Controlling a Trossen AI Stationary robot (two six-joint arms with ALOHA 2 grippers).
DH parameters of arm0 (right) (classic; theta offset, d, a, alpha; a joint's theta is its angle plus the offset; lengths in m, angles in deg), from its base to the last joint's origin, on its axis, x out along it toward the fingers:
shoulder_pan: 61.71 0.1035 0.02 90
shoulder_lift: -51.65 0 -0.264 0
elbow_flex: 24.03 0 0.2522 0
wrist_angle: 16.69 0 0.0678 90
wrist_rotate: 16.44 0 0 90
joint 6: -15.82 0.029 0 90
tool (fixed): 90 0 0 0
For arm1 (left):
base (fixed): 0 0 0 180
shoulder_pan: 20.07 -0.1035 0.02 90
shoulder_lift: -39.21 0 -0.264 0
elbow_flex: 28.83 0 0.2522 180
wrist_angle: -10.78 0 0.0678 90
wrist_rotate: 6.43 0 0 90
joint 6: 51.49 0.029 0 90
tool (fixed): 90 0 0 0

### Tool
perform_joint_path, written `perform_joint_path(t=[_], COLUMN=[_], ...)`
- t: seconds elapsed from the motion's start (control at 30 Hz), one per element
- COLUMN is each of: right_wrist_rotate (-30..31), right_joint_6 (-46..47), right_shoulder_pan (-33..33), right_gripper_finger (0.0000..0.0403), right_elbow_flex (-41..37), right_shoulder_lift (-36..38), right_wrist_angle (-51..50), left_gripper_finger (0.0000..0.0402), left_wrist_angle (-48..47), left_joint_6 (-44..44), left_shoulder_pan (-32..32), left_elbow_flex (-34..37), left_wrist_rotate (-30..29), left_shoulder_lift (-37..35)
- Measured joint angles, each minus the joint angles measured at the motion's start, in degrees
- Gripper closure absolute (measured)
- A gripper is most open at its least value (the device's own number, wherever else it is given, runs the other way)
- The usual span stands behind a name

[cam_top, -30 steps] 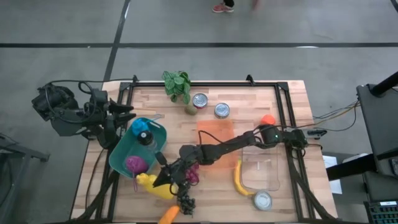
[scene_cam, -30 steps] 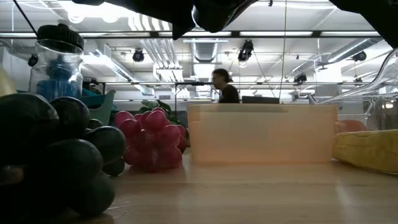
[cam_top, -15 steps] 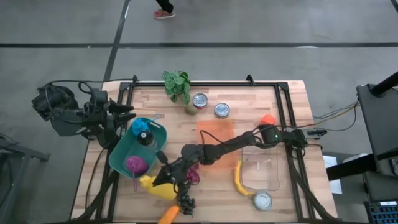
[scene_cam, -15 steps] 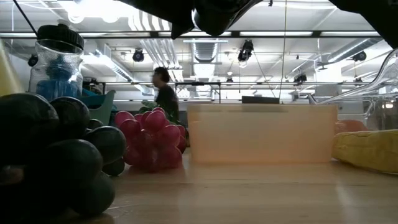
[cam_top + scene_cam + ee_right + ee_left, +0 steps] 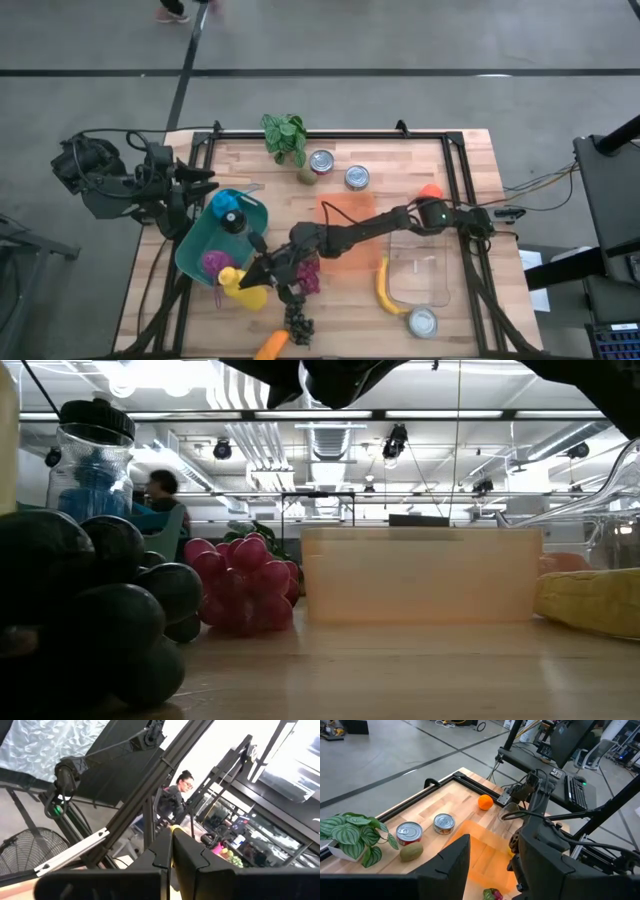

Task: Pick & Place Food Item
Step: Put the yellow water bottle into the green bin

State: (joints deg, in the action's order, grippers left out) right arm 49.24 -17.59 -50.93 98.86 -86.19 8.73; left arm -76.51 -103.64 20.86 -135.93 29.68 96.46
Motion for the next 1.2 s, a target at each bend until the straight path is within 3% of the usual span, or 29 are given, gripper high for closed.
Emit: perform_joint_path(t=[1.2], right_wrist_rotate=[0.25], right_joint_6=[0.23], right_shoulder_pan=[-0.1], right_gripper_finger=[0.0395], right_elbow_flex=[-0.02], right_shoulder_lift=[-0.02], right_wrist_angle=[-6.01], left_gripper_finger=[0.0229], left_wrist_angle=[0.0], left_joint_6=[0.01], left_shoulder_pan=[0.0], left_elbow_flex=[0.0], left_wrist_rotate=[0.0], left_shoulder_lift=[-0.01])
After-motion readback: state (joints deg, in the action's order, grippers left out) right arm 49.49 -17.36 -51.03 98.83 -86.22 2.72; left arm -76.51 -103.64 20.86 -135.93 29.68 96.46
